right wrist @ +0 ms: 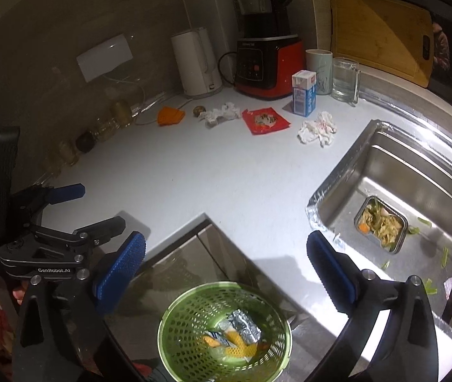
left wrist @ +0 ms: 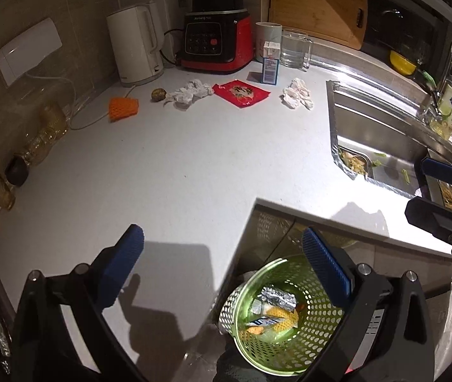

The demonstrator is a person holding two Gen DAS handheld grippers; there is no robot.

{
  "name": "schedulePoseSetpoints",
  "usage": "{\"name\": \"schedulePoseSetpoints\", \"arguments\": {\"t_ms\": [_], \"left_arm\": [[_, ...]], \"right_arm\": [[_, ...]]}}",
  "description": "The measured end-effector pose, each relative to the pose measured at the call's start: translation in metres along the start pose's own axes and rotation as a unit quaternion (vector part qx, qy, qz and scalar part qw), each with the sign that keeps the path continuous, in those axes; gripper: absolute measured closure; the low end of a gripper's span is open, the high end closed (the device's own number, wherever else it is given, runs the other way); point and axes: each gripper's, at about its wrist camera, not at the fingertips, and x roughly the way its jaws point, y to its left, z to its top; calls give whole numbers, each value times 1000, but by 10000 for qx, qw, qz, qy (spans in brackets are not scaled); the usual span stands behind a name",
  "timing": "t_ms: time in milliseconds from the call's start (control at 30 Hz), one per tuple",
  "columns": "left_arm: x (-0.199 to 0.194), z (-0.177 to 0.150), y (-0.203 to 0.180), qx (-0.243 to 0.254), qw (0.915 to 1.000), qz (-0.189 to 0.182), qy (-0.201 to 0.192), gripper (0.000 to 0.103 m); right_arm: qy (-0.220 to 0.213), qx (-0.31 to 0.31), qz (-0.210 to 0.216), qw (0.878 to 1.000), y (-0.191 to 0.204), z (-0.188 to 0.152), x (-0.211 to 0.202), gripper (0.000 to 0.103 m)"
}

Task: Collect trash
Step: 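Grasp the orange foam net with the left tool while the right tool grasps the crumpled tissue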

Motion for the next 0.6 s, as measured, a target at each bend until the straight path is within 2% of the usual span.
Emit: {"name": "schedulePoseSetpoints", "arguments": {"t_ms": [333,600], "left_arm": [[67,83,87,-402,9987,186,-270,8],[144,132,148,-610,9964,455,-367,8]], "right_arm": [[-134,257,-106,9995,-5,86,81,2],[18,320,-184,9993,8,140,169,3]]}}
